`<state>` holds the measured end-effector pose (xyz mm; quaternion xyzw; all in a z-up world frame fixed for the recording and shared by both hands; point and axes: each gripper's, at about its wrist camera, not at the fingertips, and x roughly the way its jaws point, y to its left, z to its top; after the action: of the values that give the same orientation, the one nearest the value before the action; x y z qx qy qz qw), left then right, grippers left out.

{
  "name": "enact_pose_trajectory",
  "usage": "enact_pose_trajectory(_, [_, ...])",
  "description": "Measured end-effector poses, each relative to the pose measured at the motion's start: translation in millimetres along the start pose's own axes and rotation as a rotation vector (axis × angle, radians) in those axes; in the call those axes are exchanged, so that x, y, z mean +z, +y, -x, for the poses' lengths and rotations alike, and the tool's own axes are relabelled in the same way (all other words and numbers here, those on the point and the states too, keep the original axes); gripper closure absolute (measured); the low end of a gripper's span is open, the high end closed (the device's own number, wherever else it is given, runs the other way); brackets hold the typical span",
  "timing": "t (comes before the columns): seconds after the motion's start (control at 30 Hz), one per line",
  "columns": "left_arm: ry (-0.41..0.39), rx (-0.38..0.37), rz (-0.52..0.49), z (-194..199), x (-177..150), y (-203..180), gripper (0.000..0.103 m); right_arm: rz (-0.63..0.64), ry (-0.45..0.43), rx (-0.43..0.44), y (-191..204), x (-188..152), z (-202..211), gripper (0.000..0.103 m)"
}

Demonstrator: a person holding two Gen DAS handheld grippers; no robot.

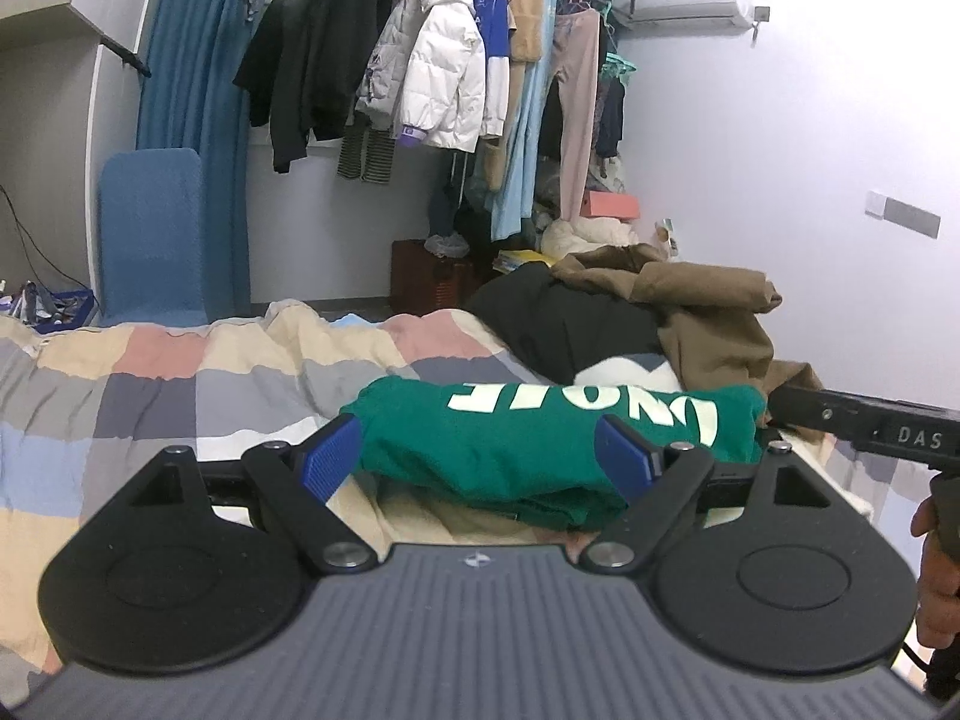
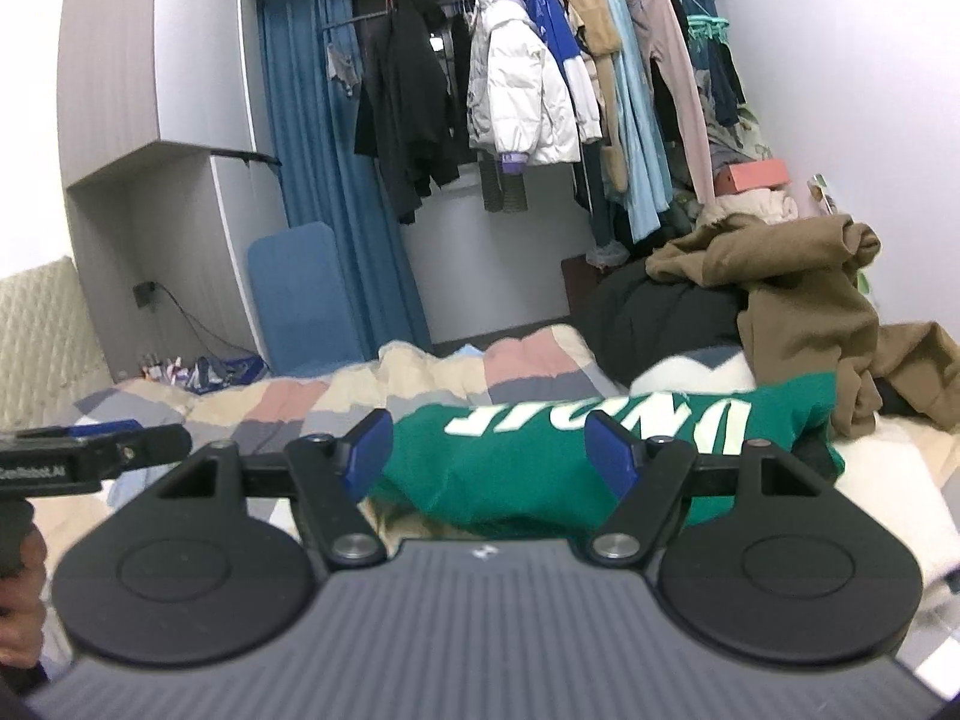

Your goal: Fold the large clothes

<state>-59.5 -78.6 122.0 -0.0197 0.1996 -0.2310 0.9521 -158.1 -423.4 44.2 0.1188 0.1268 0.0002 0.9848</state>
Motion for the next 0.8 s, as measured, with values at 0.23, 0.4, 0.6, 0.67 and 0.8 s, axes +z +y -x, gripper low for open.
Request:
enact_pose_trajectory(0.23, [0.025,-0.015,0.018,1,-13,2,0.015,-0.037,0.058,-0.015,1,-25,-1,0.030])
enact_pose_trajectory(0.4, [0.033,-0.017,0.025,-3,-18,5,0.015,-0.024,0.076,-0.026,6,-35,-3,0.030])
enact_pose_trajectory(0.6, [0.019,-0.026,0.022,1,-14,0,0.015,-0.037,0.085,-0.051,6,-33,-1,0.031])
enact_pose_trajectory(0.67, [0.016,-0.024,0.015,1,-13,-2,0.015,-0.042,0.088,-0.049,6,-31,0,0.031])
enact_pose_trajectory(0.8, [0.018,-0.026,0.022,1,-14,-4,0.015,-0.029,0.078,-0.051,6,-30,4,0.031])
